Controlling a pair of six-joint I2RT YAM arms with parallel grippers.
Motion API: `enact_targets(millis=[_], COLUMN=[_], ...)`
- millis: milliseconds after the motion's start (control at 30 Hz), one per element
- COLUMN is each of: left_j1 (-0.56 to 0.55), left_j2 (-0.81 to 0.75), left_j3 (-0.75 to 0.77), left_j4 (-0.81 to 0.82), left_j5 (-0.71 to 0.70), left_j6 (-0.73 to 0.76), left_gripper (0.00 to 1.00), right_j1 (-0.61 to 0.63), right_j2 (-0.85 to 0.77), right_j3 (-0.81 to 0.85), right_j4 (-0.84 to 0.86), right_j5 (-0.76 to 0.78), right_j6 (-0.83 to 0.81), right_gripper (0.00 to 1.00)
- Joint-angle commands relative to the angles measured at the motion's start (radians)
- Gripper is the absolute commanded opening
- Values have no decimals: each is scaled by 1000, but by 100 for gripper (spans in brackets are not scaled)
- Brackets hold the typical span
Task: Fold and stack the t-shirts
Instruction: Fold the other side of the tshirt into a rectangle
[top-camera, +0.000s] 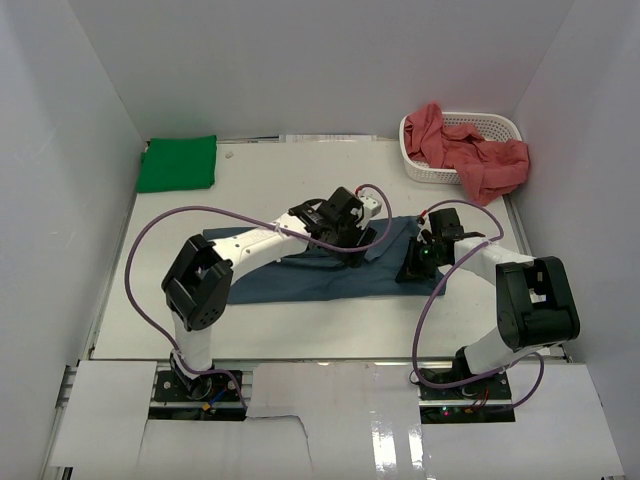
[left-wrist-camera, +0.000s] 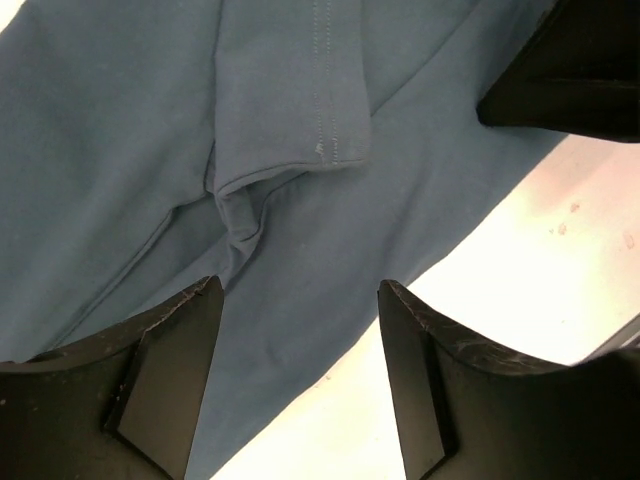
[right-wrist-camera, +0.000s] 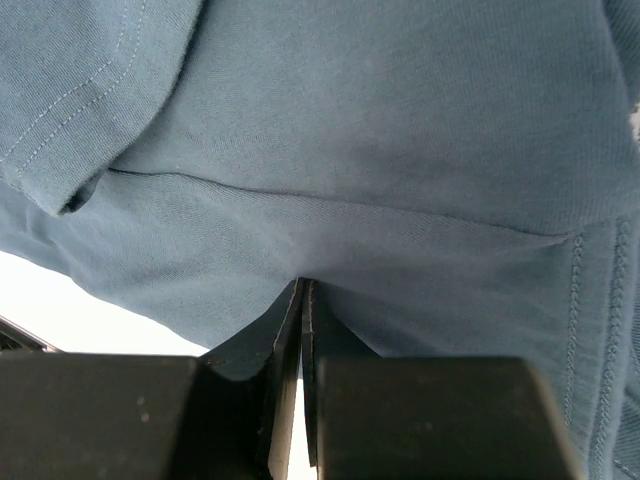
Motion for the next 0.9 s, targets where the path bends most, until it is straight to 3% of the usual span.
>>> enact_targets(millis=[0, 133, 233, 400, 467, 567, 733, 867], left_j1=[-6, -12, -31, -112, -135, -153, -212, -213], left_j2=[3, 17, 29, 58, 62, 55, 35, 20], left_j3=[52, 75, 82, 62, 46, 20, -38, -64], left_j4=[-32, -29, -29, -1, 19, 59, 149, 203], left_j5=[52, 72, -41, -438, -486, -577, -658, -581], left_j6=[37, 31, 77, 238, 270, 302, 380, 378], left_gripper=[74, 69, 62, 54, 40, 28, 31, 33], right_j1=[3, 3, 3, 3, 3, 3, 3, 3], right_j2=[4, 4, 7, 8, 13, 16, 21, 24], right_j3=[7, 19, 23, 23, 21, 23, 27, 29], right_j4=[8, 4, 0, 2, 5, 2, 0, -1], right_j5=[-14, -15, -20, -22, -28, -34, -40, -40], right_j6=[-19, -19, -19, -20, -20, -22, -23, -25], right_gripper=[8, 8, 8, 8, 8, 8, 8, 8])
